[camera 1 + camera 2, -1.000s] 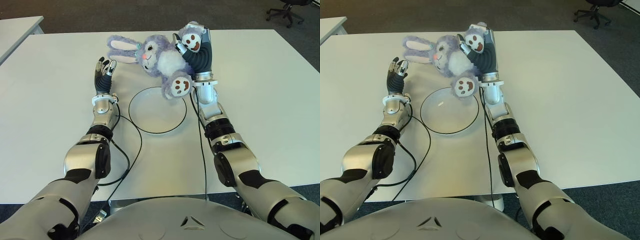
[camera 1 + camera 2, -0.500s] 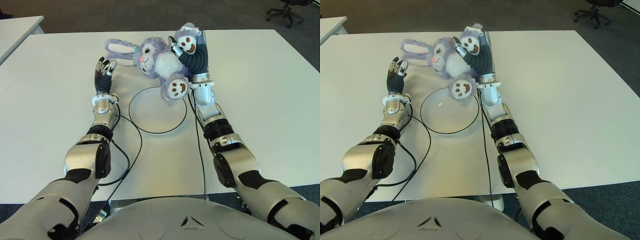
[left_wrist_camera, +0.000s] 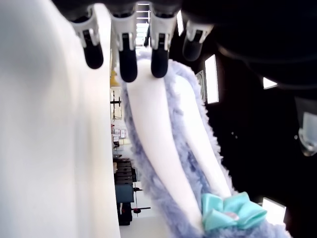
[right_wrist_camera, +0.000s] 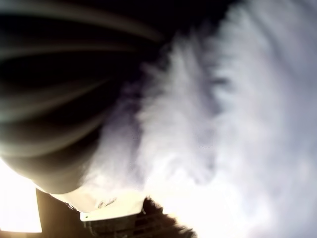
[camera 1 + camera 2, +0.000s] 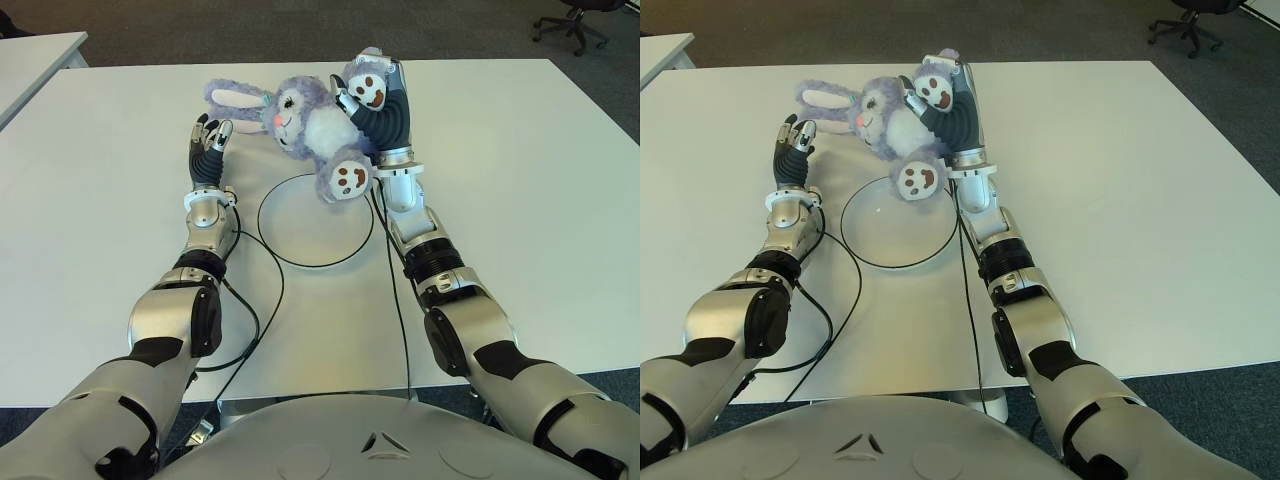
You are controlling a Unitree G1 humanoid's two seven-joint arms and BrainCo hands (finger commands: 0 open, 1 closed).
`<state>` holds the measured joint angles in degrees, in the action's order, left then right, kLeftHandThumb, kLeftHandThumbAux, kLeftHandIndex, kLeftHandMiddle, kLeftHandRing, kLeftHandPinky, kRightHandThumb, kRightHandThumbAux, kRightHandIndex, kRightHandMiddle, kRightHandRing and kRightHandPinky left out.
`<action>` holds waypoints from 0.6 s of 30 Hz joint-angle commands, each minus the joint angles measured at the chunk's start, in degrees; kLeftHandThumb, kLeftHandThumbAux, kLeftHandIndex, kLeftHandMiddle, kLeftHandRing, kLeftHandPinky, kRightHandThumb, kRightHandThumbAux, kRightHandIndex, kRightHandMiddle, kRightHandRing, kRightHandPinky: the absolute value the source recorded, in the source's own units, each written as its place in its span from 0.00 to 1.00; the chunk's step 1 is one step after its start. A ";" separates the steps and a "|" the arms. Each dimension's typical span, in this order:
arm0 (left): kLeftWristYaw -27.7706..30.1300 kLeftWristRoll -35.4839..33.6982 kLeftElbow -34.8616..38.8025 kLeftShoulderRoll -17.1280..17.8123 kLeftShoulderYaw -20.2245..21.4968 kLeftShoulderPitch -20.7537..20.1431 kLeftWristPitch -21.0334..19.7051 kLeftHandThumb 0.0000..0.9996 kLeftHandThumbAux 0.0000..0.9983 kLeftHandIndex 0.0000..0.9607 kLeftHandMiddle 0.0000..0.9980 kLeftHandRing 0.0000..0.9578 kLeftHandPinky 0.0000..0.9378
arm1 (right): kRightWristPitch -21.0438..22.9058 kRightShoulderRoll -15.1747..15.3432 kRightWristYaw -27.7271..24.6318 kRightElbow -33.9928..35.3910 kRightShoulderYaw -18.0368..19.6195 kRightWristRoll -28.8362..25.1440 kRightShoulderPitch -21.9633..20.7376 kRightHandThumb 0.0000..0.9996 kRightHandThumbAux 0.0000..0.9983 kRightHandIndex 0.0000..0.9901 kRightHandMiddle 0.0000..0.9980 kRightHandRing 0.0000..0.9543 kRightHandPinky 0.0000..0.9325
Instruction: Put the doll into the plate.
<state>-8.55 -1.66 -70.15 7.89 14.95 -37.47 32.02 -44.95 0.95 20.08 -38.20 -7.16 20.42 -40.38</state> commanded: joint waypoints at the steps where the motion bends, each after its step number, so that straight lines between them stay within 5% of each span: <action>1: -0.49 -0.02 -4.51 -2.97 -0.14 6.39 -3.38 0.00 0.42 0.00 0.14 0.15 0.15 | 0.42 -0.76 -0.58 -0.35 -0.46 -0.39 0.85 0.52 0.74 0.69 0.84 0.88 0.90; 18: -0.34 0.22 -4.34 -3.13 -0.53 6.60 -2.73 0.00 0.41 0.00 0.13 0.14 0.11 | 1.43 -2.16 -1.20 0.87 -1.35 0.29 2.47 0.54 0.73 0.70 0.85 0.90 0.91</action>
<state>-8.57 -1.63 -70.15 7.83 14.79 -37.49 32.04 -44.24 -0.69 18.56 -38.01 -8.13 20.31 -38.36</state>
